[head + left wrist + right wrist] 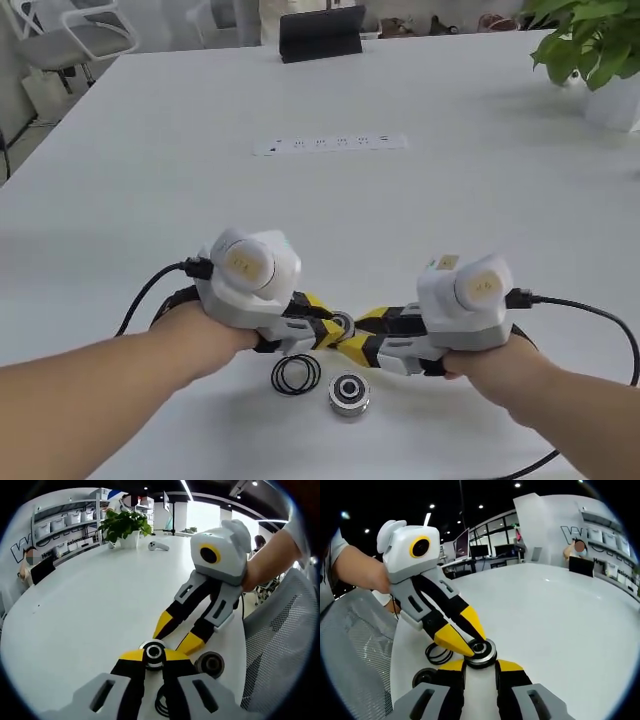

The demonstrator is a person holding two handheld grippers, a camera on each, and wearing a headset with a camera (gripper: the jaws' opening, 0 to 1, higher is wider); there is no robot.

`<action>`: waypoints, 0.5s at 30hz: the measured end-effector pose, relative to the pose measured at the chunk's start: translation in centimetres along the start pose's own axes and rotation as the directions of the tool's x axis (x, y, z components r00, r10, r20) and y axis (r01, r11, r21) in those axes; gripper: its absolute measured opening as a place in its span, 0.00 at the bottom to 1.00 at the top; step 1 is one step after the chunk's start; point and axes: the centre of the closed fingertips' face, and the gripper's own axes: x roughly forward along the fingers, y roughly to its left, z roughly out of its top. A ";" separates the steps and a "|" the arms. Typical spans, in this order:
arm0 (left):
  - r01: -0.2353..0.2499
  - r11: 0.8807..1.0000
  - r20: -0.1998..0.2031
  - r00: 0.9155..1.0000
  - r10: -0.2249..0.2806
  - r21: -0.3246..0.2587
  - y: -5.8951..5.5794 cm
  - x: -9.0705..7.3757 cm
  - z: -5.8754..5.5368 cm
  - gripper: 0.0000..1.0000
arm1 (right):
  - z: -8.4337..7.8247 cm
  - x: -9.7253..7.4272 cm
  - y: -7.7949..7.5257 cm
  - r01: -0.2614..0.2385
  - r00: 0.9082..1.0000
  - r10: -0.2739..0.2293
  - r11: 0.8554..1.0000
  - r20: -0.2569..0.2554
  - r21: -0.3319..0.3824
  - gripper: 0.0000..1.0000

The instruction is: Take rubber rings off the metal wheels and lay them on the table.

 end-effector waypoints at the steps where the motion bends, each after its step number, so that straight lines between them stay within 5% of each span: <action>1: -0.001 1.000 0.001 1.000 0.001 -0.001 0.0 0.0 0.0 0.07 | 0.0 0.0 0.0 0.001 1.000 -0.001 1.000 0.000 -0.002 0.21; 15: -0.009 1.000 0.004 1.000 0.009 -0.015 0.0 0.0 0.0 0.07 | -0.3 -0.5 -0.1 0.016 1.000 -0.016 1.000 -0.015 0.004 0.13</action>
